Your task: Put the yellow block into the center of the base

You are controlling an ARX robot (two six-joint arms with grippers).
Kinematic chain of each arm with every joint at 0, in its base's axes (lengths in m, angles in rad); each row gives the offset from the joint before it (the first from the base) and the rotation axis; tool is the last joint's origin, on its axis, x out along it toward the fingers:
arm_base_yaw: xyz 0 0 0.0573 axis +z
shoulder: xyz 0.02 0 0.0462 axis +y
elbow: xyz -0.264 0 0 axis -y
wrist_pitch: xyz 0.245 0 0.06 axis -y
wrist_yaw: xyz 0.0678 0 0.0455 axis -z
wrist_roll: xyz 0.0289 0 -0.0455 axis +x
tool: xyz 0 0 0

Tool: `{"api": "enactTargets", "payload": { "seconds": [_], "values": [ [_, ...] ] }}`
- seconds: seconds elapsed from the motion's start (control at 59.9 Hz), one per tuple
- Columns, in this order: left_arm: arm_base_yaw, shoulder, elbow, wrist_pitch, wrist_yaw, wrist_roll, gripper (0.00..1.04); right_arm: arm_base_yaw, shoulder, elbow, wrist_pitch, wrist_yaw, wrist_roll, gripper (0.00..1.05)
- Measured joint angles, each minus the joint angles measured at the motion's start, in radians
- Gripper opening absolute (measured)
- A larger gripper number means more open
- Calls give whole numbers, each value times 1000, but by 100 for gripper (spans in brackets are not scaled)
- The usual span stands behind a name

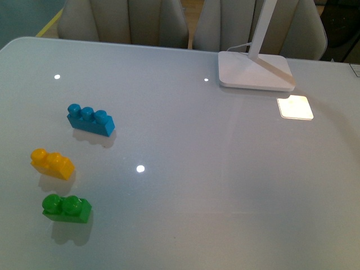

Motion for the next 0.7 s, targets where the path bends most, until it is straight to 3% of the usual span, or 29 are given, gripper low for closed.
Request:
{"api": "enactTargets", "payload": {
  "seconds": [0.234,0.301,0.367,0.417,0.468,0.568,0.701],
  "values": [
    [0,0,0,0,0,0,97,2,2,1,-3,6,0,96],
    [0,0,0,0,-1,0,97,24,135,92,-227,205,21,96],
    [0,0,0,0,0,0,97,-46,259,138,-310,216,3,96],
    [0,0,0,0,0,0,97,-153,334,140,-275,131,-35,96],
    [0,0,0,0,0,0,97,-314,433,150,-164,-10,-102,96],
    [0,0,0,0,0,0,97,-551,658,184,53,-226,-225,96],
    [0,0,0,0,0,0,97,-742,1001,238,305,-368,-368,96]
  ]
}}
